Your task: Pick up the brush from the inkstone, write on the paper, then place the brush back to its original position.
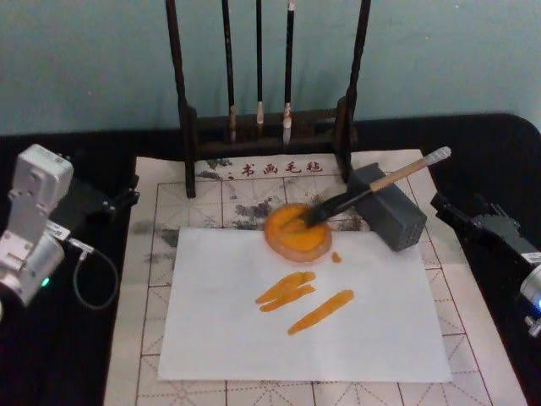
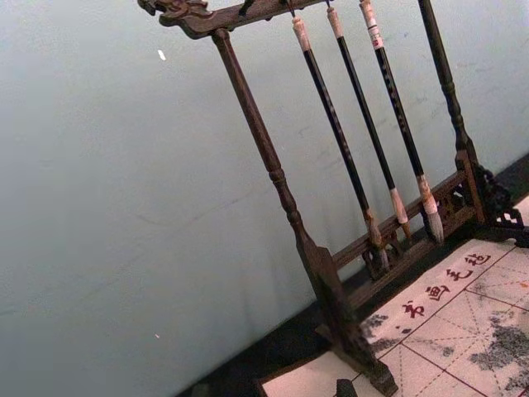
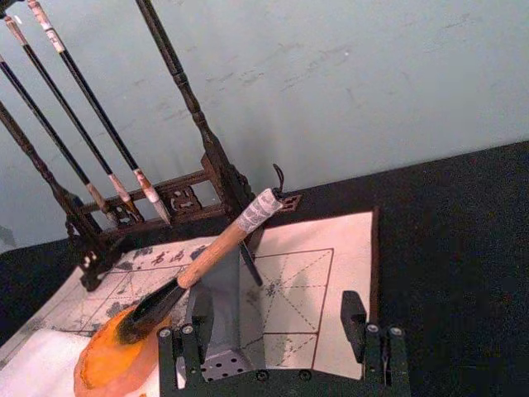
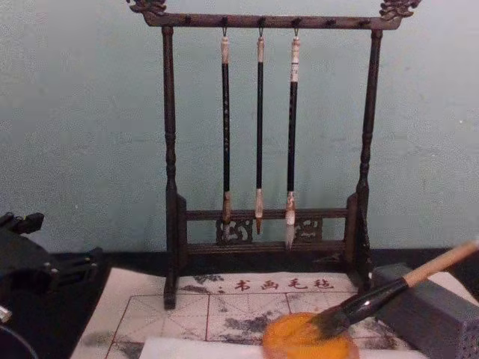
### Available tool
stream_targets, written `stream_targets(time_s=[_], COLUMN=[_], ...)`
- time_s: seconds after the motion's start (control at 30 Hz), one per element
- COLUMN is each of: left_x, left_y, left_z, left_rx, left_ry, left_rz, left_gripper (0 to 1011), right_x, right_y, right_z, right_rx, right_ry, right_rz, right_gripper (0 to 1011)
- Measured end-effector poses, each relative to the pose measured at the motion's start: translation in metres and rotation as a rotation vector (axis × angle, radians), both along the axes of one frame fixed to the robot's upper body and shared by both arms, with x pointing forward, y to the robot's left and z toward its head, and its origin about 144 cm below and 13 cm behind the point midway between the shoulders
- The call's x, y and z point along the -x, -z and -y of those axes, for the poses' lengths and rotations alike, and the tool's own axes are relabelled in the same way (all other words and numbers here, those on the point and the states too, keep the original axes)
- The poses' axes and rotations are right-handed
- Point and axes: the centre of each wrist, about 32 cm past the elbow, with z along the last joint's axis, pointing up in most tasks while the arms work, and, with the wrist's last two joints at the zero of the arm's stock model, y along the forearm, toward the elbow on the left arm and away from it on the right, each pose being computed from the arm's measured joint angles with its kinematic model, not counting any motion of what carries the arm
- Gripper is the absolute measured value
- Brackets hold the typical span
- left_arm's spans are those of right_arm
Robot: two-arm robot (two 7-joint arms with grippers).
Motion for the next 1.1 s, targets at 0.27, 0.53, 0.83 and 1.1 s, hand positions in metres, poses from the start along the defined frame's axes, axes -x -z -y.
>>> stream_targets(time_s=[0.27,0.53,0.83,1.1], left_x=[0.0000,0.0000,0.0000,0.0000], left_y=[0.0000,0.0000,0.0000,0.0000], left_z=[0.0000,0.0000,0.0000,0.0000], left_rx=[0.000,0.000,0.000,0.000], left_ry=[0.000,0.000,0.000,0.000], left_rz=[0.000,0.000,0.000,0.000], left_gripper=[1001,1001,1001,1001], right_x=[-0.0001,-0.0002,-0.0004,-0.0004], right_y=[0.0001,0.0002,0.0000,0.0000], right_z=[0.0001,0.0001,0.0001,0.0001], right_rx=[0.000,-0.001,-0.002,-0.002], right_ry=[-0.002,-0.003,-0.003,-0.003], right_rz=[-0.001,-0.001,-0.001,-0.001], right_gripper=[1000,1000,1000,1000])
